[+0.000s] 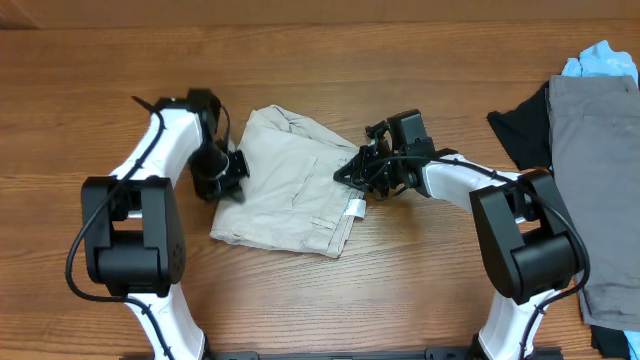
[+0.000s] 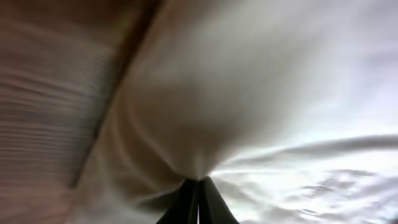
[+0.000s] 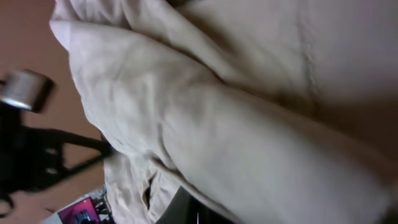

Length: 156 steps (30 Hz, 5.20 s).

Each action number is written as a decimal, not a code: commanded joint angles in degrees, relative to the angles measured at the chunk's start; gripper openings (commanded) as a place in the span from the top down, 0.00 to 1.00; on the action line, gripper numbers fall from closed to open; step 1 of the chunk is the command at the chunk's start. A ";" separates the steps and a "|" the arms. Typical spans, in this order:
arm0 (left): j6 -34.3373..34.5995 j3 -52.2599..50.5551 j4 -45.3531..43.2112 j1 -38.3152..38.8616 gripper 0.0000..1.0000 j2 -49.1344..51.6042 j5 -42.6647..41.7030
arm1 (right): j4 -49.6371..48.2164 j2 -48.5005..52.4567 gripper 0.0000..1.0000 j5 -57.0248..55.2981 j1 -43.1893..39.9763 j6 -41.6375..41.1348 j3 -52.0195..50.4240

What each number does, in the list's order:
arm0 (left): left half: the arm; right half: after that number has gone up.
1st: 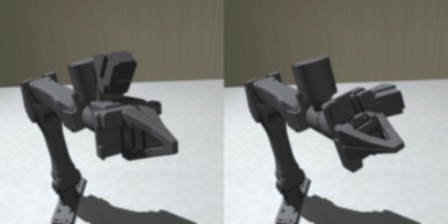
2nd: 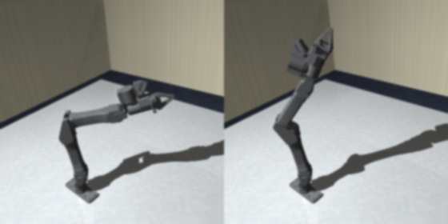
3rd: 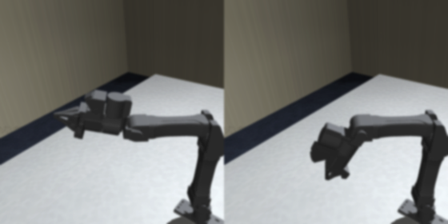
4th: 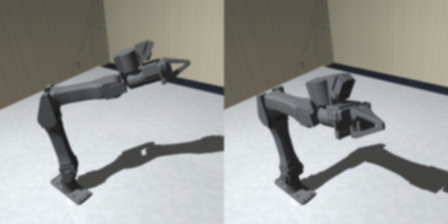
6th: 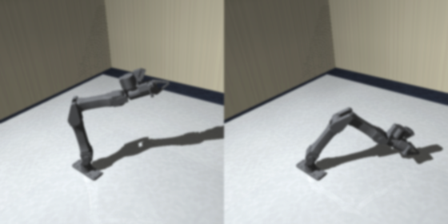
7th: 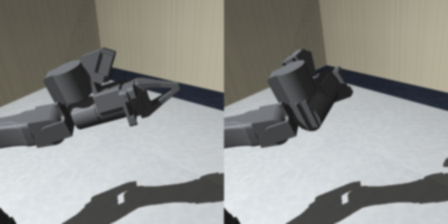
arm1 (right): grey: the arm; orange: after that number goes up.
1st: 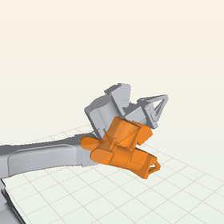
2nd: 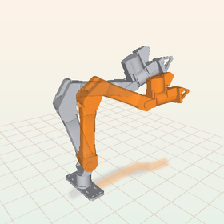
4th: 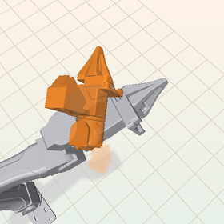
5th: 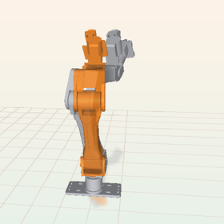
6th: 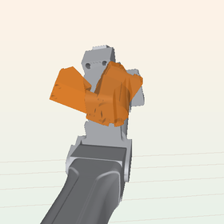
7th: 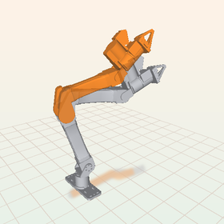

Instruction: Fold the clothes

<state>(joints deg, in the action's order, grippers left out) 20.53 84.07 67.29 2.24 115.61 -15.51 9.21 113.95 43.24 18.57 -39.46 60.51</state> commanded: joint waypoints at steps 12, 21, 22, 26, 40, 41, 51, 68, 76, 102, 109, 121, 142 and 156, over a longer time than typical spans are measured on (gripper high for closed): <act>-1.29 9.75 -9.09 5.99 0.89 -3.61 -1.05 | 13.03 -15.76 0.96 -2.23 7.96 -1.05 0.52; -1.75 9.75 -13.84 6.03 0.96 4.52 -7.06 | 15.47 -14.82 0.96 -12.28 19.41 -7.28 -0.72; -1.73 9.75 -13.90 6.03 0.96 5.20 -7.50 | 15.39 -14.82 0.96 -12.85 19.63 -7.30 -0.79; -1.92 9.75 -14.08 6.08 0.96 7.54 -6.78 | 14.43 -14.69 0.96 -13.31 19.63 -7.56 -1.51; 0.24 9.75 -19.87 3.26 0.82 11.15 8.52 | 17.25 -6.01 0.96 -15.37 19.52 -21.86 -6.43; 0.72 9.75 -20.06 2.89 0.81 11.15 8.66 | 17.29 -6.01 0.96 -15.39 19.52 -21.94 -6.62; 1.68 15.45 -12.57 -4.09 0.91 10.95 6.43 | 16.83 -6.03 0.96 -19.37 17.14 -21.92 -6.78; -10.58 26.27 13.29 -8.87 0.09 10.93 -1.05 | 12.46 -6.36 0.38 -10.01 8.15 -11.04 -4.48; -13.73 16.52 13.18 -8.04 0.13 10.93 -1.16 | 15.56 -13.88 0.32 -8.46 2.56 -7.13 -0.22; -17.97 4.79 1.90 -0.83 0.33 10.93 -18.73 | 23.10 -22.45 0.00 -2.27 1.49 13.75 -0.15; -10.99 -0.50 -2.71 0.33 0.32 10.93 -15.19 | 24.00 -22.45 0.00 -3.78 1.18 13.75 -0.15; -7.32 -1.31 0.07 -0.37 0.40 8.98 -6.08 | 24.09 -22.45 0.00 -4.26 0.68 13.77 -0.15; -3.52 -11.74 -10.91 2.86 0.31 2.43 -10.12 | 24.13 -22.45 0.00 -4.22 0.68 13.77 -0.15; 1.84 -13.99 -21.40 1.86 0.96 2.43 -11.98 | 24.13 -22.45 0.00 -4.22 0.68 13.75 -0.15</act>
<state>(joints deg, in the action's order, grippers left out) 19.22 71.26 50.33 4.75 115.61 -29.28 33.61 92.84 39.35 19.49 -26.30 59.16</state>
